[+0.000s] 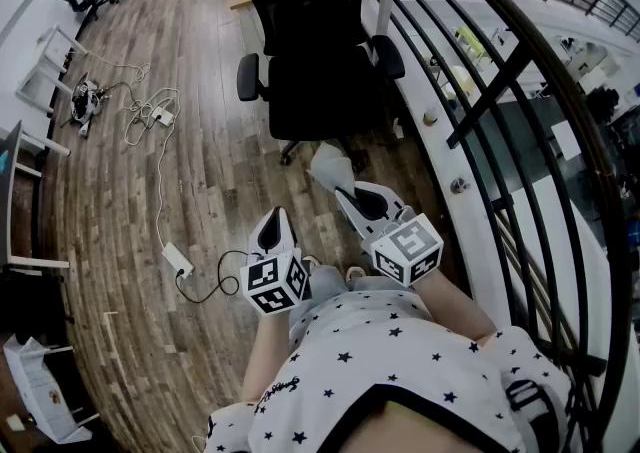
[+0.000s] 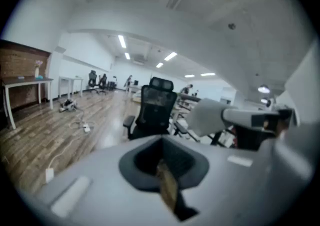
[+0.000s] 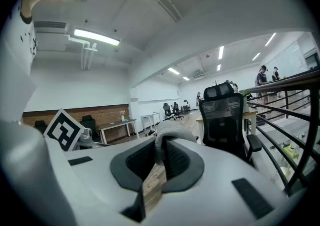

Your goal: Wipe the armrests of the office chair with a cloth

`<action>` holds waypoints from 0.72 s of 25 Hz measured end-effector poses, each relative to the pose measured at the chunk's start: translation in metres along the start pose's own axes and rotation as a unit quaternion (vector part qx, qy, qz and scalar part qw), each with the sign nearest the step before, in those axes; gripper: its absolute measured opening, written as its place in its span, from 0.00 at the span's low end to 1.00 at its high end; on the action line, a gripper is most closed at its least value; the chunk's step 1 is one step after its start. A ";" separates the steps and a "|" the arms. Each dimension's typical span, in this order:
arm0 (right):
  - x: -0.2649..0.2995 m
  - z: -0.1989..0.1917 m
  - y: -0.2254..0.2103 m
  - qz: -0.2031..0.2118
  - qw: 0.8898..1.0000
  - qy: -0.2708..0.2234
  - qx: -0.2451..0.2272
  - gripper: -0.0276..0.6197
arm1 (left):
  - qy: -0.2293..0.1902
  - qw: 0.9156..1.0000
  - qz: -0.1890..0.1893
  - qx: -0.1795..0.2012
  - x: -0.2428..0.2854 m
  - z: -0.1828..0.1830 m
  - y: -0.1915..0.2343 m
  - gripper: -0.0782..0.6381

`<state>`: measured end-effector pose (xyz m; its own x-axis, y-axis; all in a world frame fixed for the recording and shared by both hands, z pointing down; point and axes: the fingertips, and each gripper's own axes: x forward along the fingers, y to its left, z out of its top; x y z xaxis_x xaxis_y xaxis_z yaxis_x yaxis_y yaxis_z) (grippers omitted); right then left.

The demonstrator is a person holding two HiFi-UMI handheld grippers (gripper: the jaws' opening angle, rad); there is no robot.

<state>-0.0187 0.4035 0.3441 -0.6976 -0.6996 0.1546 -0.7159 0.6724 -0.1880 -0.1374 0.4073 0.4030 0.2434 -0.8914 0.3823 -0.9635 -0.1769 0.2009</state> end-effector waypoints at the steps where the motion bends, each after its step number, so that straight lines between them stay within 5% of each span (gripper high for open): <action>1: -0.004 -0.002 0.000 0.001 1.000 0.003 -0.002 0.09 | -0.002 1.000 0.000 -0.001 -0.002 0.001 -0.002 0.12; 18: -0.005 -0.018 -0.015 0.018 0.999 0.029 0.008 0.09 | -0.005 0.999 0.027 -0.027 -0.004 -0.006 -0.002 0.12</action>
<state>-0.0052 0.4015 0.3630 -0.7231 -0.6598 0.2045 -0.6908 0.6919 -0.2101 -0.1360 0.4135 0.4070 0.1890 -0.9031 0.3855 -0.9680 -0.1054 0.2277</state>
